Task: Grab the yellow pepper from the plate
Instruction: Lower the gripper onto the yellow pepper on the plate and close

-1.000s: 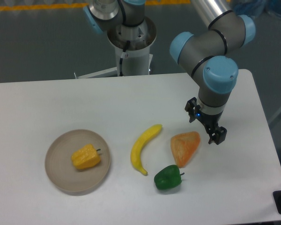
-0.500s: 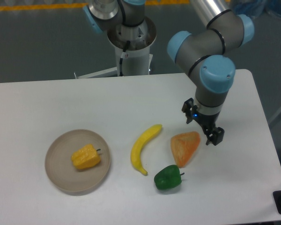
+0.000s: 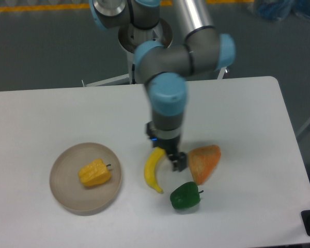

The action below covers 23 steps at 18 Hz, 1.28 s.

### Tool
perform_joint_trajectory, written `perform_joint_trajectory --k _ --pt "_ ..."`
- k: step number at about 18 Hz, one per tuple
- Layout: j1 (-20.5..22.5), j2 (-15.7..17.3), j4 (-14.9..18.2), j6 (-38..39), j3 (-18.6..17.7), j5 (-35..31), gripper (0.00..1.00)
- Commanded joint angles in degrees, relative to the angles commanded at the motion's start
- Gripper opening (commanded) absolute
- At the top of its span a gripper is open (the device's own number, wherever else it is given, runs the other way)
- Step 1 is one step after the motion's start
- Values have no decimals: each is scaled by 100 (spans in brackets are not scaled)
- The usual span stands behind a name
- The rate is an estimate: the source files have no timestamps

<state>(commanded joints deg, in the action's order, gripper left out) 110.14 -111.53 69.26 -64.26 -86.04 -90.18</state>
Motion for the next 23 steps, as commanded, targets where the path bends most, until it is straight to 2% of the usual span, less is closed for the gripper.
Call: perform_joint_trajectory --k 1,5,8,14,22,23 --pt "-166 -44 -26 71 -62 -9 100" --pt "-484 -325 -491 413 -89 -9 100" --pt "-686 -501 -623 958 -80 0 100" --pt "-923 -545 -642 1021 -203 0 100" --pt "-994 -747 -668 1250 -185 -52 100" --pt "-994 -738 -651 1258 -168 -88 86"
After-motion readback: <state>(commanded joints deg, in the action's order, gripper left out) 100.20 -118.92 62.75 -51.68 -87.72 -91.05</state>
